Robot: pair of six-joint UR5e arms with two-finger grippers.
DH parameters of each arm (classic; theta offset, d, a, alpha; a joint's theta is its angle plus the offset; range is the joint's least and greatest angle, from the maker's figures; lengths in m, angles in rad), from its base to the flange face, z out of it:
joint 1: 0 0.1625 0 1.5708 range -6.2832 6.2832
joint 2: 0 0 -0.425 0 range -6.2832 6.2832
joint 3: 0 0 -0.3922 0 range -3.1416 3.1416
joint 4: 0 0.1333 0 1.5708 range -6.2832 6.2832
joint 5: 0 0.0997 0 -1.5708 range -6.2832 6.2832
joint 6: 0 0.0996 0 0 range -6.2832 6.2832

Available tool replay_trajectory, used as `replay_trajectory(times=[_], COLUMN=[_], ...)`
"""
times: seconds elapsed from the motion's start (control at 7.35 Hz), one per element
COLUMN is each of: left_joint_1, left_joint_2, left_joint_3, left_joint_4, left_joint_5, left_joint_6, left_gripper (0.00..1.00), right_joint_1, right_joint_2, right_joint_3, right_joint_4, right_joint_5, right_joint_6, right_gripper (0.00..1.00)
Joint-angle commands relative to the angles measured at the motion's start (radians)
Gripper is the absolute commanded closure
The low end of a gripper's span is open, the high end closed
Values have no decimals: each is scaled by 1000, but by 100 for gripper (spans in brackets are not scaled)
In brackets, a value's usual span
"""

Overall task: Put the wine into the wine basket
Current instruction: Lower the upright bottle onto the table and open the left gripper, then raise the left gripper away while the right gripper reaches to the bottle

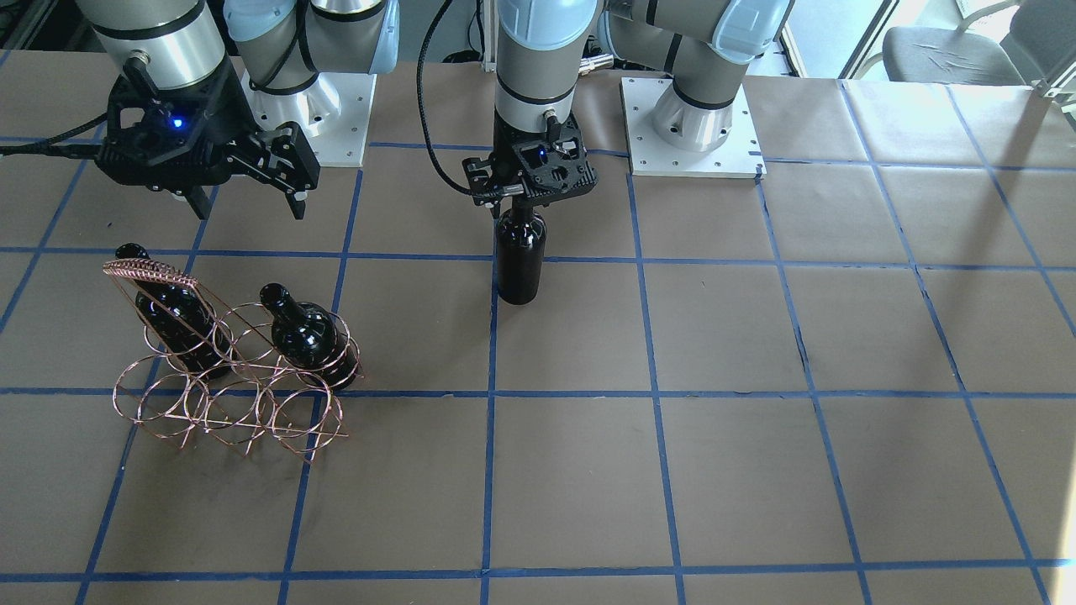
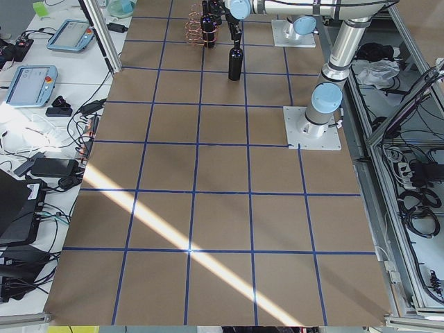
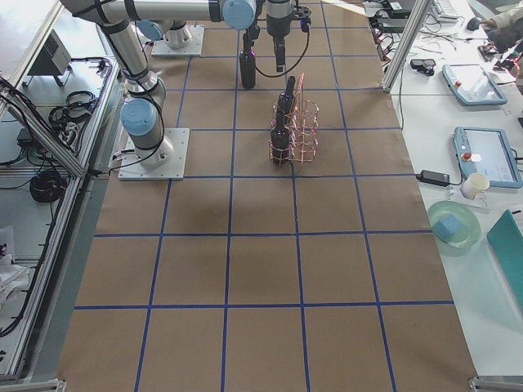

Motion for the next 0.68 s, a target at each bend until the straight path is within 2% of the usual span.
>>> replay_trajectory(times=[0.0, 0.14, 0.27, 0.41, 0.54], left_joint_1=[48, 109, 147, 196, 284], left_joint_2=[8, 11, 33, 40, 39], left_joint_3=[59, 118, 152, 194, 250], left_joint_4=[30, 4, -49, -51, -64], left_joint_5=[0, -5, 1, 22, 24], left_joint_6=[17, 60, 206, 367, 549], left_gripper=[0, 0, 0, 0, 0], right_joint_1=[7, 33, 103, 213, 301], right_joint_2=[-7, -12, -12, -10, -3], right_joint_3=[-3, -3, -12, -12, -12], right_joint_4=[-1, -1, 1, 1, -4], right_joint_5=[3, 2, 0, -16, -17], right_joint_6=[23, 64, 157, 287, 426], right_gripper=[0, 0, 0, 0, 0])
